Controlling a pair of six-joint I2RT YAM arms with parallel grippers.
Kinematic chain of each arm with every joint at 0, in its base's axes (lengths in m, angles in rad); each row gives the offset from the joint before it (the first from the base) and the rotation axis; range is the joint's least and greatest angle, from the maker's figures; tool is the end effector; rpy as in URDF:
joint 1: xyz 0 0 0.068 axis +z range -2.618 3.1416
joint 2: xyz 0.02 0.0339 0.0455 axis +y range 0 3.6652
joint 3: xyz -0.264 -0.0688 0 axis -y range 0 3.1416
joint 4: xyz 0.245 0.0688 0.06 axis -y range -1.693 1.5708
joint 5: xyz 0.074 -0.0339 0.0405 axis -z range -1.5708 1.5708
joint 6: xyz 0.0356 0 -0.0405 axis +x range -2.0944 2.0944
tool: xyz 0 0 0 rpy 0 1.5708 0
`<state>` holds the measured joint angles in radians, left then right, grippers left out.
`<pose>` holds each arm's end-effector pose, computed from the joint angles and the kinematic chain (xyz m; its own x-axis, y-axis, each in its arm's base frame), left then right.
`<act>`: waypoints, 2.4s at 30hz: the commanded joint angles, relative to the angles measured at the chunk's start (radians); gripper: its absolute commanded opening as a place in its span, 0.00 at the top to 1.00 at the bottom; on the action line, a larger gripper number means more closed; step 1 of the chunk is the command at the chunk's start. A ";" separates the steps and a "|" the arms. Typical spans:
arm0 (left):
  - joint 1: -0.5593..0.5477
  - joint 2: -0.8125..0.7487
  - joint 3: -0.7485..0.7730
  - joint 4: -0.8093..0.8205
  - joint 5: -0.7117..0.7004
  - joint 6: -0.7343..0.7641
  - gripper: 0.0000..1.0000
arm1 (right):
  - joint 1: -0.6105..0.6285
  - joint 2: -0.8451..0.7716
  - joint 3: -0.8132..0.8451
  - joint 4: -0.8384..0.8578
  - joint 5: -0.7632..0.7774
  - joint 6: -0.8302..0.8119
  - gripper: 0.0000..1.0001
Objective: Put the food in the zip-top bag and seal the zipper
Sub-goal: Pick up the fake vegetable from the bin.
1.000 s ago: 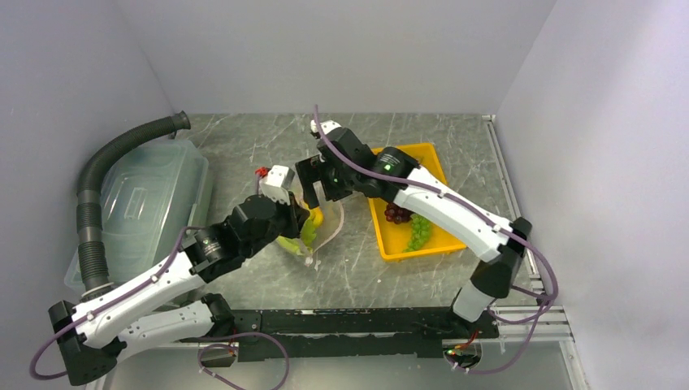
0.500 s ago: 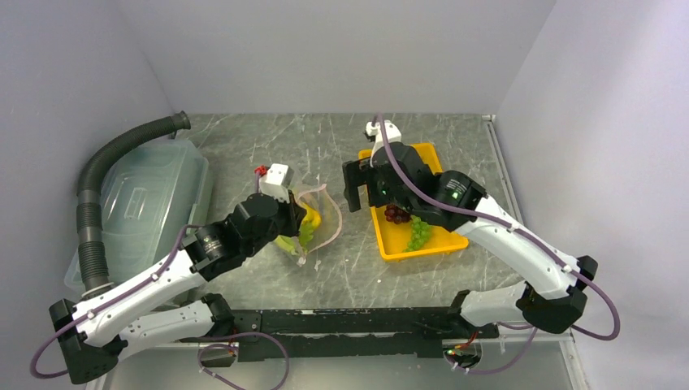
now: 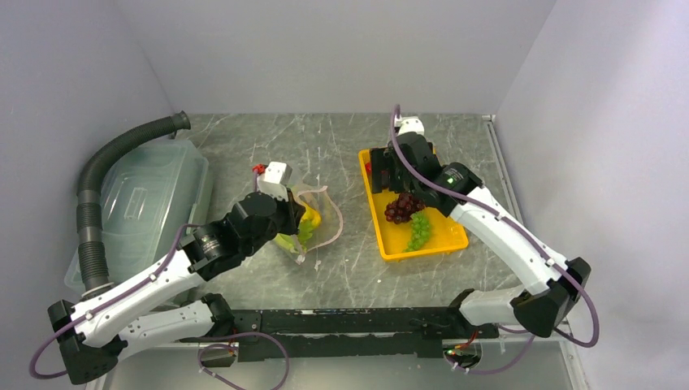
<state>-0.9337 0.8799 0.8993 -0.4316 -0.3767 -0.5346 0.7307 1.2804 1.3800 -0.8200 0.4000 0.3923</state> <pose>0.1257 -0.1479 0.3388 -0.4837 -0.1428 -0.8635 0.3492 0.8732 -0.3400 0.2047 0.1649 0.3801 -0.6056 -0.0699 -0.7927 -0.1788 0.9826 0.0499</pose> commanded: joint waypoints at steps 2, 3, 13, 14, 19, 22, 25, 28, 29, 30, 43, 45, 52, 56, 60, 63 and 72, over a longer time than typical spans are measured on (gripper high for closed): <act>-0.002 -0.020 0.052 0.041 -0.019 0.022 1.00 | -0.124 0.042 -0.031 0.129 -0.055 -0.019 0.03; -0.003 -0.018 0.053 0.042 -0.017 0.022 1.00 | -0.147 0.049 -0.036 0.142 -0.061 -0.013 0.04; -0.002 -0.032 0.056 0.030 -0.002 0.025 1.00 | -0.378 0.175 -0.073 0.268 -0.166 0.110 0.16; -0.002 -0.034 0.055 0.029 -0.004 0.025 1.00 | -0.397 0.188 -0.074 0.279 -0.170 0.126 0.16; -0.002 -0.037 0.052 0.031 -0.007 0.028 1.00 | -0.465 0.262 -0.082 0.341 -0.188 0.202 0.16; -0.002 -0.038 0.051 0.030 -0.005 0.028 1.00 | -0.492 0.309 -0.073 0.358 -0.182 0.245 0.16; -0.003 -0.041 0.047 0.038 0.002 0.028 1.00 | -0.511 0.354 -0.061 0.372 -0.167 0.282 0.17; -0.002 -0.043 0.044 0.037 0.000 0.026 1.00 | -0.525 0.396 -0.052 0.388 -0.148 0.324 0.18; -0.004 -0.044 0.044 0.037 0.001 0.025 1.00 | -0.530 0.410 -0.049 0.393 -0.144 0.336 0.19; -0.003 -0.045 0.044 0.035 0.001 0.025 1.00 | -0.533 0.425 -0.044 0.396 -0.141 0.348 0.19; -0.003 -0.054 0.042 0.030 0.001 0.033 1.00 | -0.559 0.643 0.111 0.384 -0.110 0.453 0.23; -0.003 -0.053 0.043 0.037 0.006 0.037 1.00 | -0.561 0.672 0.138 0.381 -0.107 0.459 0.24; -0.003 -0.041 0.047 0.057 0.046 0.038 1.00 | -0.569 0.751 0.198 0.376 -0.100 0.487 0.27; -0.002 -0.039 0.046 0.067 0.062 0.036 1.00 | -0.570 0.781 0.212 0.383 -0.095 0.497 0.29; -0.002 -0.034 0.048 0.074 0.067 0.043 1.00 | -0.570 0.815 0.228 0.381 -0.110 0.506 0.30; -0.002 -0.026 0.055 0.072 0.066 0.051 1.00 | -0.570 0.832 0.226 0.388 -0.112 0.514 0.31; -0.003 -0.022 0.058 0.069 0.056 0.058 1.00 | -0.571 0.888 0.228 0.410 -0.135 0.515 0.43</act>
<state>-0.9337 0.8593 0.9058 -0.4236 -0.3187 -0.4984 0.1654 2.1376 1.5757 -0.4404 0.2703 0.8936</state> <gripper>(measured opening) 0.011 0.606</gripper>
